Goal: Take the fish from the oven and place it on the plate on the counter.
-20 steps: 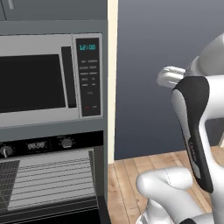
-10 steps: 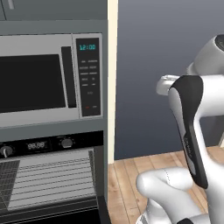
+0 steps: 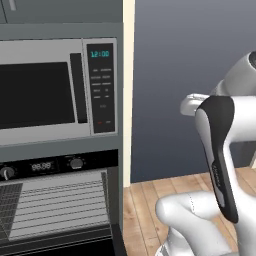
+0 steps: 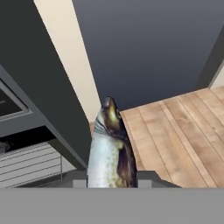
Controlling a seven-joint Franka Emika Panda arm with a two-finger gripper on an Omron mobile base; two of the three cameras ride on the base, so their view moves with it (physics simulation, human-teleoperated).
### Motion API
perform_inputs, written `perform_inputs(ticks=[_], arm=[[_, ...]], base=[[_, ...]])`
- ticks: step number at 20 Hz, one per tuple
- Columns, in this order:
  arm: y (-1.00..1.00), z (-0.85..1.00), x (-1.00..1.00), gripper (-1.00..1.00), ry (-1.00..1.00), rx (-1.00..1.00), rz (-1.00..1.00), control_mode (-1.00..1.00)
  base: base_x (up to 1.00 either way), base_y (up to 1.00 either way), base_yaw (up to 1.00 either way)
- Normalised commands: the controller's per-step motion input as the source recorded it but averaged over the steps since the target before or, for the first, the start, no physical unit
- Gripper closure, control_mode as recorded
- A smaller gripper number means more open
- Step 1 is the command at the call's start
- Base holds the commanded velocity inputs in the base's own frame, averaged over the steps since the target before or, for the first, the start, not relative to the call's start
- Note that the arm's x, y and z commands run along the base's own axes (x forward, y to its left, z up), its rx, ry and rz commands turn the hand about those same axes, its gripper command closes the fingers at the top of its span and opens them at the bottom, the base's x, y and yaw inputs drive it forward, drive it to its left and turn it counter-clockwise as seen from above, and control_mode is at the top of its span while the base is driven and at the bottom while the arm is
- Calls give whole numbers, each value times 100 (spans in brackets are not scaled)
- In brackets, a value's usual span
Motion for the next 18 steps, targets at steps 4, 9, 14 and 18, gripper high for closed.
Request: perform_inputs(ticks=[4, 9, 14, 18], arm=[[0, 0, -2, 100, 0, 0, 0, -100], [-18, -13, -36, 100, 0, 3, 0, -100], [-63, -15, -35, 100, -5, 5, 14, -100], [-4, 1, 20, 100, 0, 0, 5, -100]], base=[[0, 0, 0], [0, 0, 0], [0, 0, 0], [0, 0, 0]])
